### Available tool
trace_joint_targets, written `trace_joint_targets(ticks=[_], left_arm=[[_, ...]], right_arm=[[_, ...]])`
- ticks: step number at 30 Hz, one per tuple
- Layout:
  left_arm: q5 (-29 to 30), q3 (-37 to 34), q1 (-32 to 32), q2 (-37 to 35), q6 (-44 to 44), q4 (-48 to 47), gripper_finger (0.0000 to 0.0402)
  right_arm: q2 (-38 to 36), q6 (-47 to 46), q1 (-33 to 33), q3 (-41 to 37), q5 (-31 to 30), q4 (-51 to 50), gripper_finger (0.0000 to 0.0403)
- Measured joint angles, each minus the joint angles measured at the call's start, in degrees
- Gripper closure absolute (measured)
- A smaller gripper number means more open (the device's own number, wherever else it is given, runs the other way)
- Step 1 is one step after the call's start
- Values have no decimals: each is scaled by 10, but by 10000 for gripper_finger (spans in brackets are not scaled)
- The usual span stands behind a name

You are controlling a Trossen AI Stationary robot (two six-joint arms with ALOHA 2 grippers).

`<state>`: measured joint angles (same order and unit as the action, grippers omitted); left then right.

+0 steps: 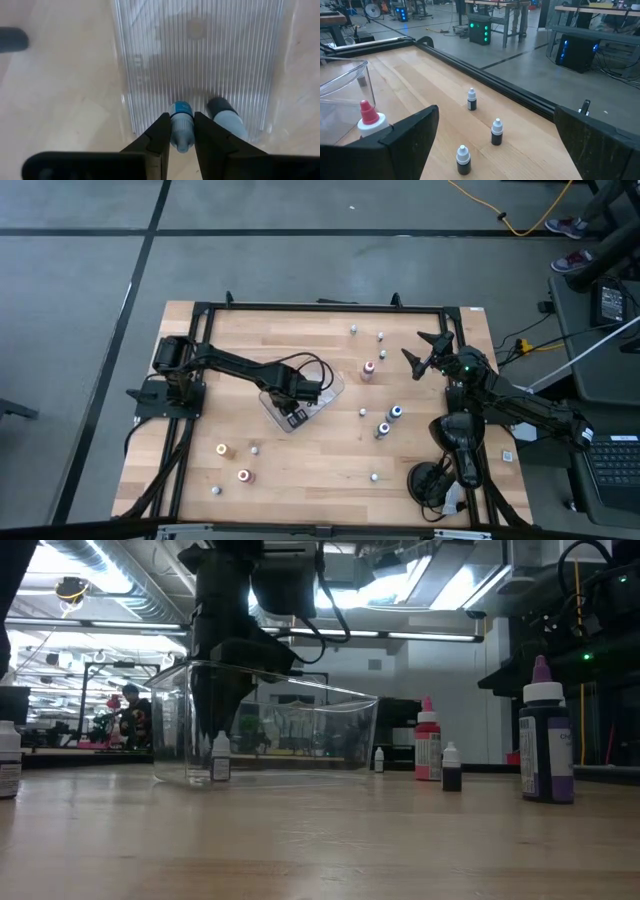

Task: Pick & Place food coloring
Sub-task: Put the left small blue food coloring bottle into the transparent bin

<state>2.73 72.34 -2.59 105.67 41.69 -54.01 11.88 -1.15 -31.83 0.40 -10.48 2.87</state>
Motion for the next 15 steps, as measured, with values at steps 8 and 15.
trace_joint_targets(ticks=[8,15], left_arm=[[-2,0,0,3,-3,0,286],[-3,0,2,1,-9,-1,265]], right_arm=[[0,1,0,0,0,0,8],[0,0,0,0,0,0,8]])
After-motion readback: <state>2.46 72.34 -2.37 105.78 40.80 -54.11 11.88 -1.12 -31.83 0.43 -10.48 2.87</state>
